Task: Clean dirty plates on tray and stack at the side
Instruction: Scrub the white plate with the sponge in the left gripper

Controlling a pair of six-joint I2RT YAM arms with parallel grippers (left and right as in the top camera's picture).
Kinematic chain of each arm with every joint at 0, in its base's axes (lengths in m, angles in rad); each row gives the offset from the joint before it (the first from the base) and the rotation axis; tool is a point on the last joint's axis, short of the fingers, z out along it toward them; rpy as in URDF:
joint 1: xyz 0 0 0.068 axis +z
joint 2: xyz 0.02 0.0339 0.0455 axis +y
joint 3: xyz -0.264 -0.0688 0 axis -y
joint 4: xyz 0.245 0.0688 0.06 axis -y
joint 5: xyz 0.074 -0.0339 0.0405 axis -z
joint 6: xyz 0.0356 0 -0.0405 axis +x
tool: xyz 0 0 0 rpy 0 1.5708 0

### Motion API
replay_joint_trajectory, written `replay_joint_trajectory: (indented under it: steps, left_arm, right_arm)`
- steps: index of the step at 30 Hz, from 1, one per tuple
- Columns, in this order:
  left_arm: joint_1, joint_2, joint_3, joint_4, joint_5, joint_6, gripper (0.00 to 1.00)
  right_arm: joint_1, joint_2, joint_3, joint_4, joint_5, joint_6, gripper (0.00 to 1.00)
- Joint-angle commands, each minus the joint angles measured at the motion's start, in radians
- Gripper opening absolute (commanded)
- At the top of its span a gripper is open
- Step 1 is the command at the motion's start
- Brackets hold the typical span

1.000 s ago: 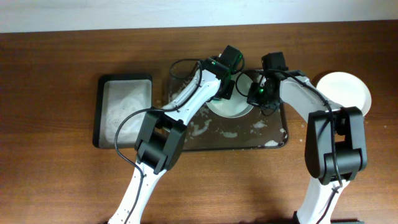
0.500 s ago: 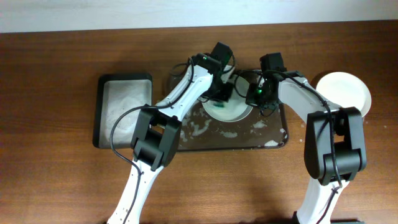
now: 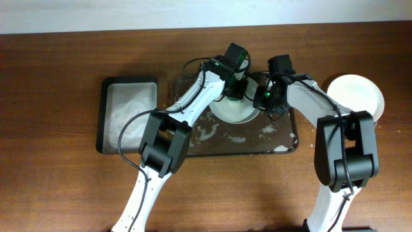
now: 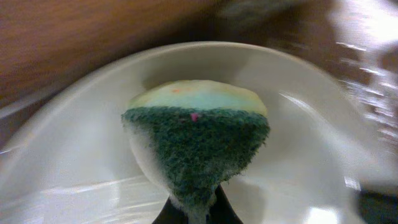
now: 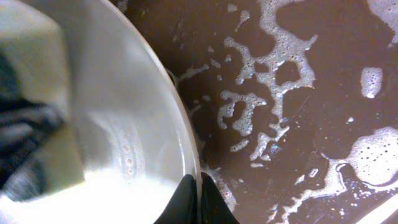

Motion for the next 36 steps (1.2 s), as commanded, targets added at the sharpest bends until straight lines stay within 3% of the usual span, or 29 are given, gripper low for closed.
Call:
replay_joint_trajectory:
  steps: [1,10,14,19,25,30,36]
  left_arm:
    - [0.038,0.043,-0.021,-0.067,-0.298,-0.063,0.00]
    - [0.051,0.043,-0.021,-0.336,-0.348,-0.148,0.00]
    - [0.059,0.043,-0.021,-0.420,-0.100,-0.142,0.01]
    - [0.060,0.043,-0.021,-0.419,0.282,-0.047,0.00]
    - [0.064,0.043,-0.021,-0.415,0.530,0.043,0.00]
    - [0.101,0.043,-0.021,-0.390,0.498,0.048,0.00]
    - [0.199,0.043,-0.021,-0.269,0.346,-0.048,0.00]
  right_arm:
    - [0.011,-0.021,-0.016,-0.006,0.004,-0.014,0.04]
    - [0.011,-0.021,-0.016,-0.008,0.004,-0.014,0.04]
    - [0.011,-0.021,-0.016,-0.009,0.003,-0.014,0.04]
    - [0.011,-0.021,-0.016,-0.010,0.003,-0.014,0.04]
    - [0.011,-0.021,-0.016,-0.030,-0.024,-0.014,0.04]
    - [0.011,-0.021,-0.016,-0.048,-0.027,-0.014,0.04]
    - [0.011,-0.021,-0.016,-0.051,-0.027,-0.014,0.04]
